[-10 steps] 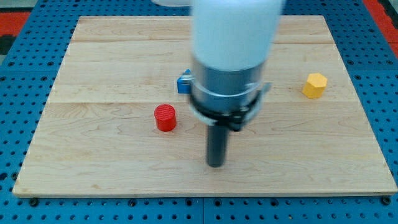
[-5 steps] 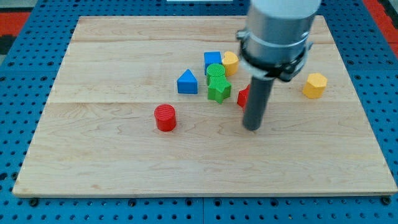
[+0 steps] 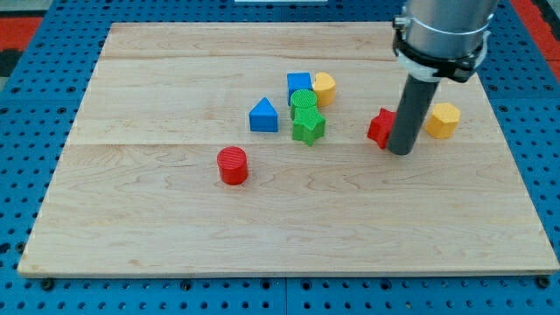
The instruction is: Move the red star closer to the yellow hexagon
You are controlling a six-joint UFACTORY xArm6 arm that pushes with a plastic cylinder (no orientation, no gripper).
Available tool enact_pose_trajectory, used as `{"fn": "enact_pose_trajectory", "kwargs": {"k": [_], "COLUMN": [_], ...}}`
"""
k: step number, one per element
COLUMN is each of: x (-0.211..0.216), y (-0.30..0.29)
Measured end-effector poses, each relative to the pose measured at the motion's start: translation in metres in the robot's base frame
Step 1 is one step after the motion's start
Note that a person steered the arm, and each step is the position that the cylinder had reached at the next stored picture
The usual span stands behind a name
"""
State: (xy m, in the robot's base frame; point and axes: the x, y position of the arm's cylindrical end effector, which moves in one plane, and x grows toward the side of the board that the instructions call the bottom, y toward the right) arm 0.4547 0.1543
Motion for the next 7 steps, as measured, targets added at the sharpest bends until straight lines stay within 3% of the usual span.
{"fn": "enact_pose_trajectory", "kwargs": {"k": [1,3,4,5,6,7], "x": [0.051,-0.016,-0.018,0.006,0.106,0.114], "y": [-0.053,-0.061,0.014,0.005,-0.05,-0.203]}}
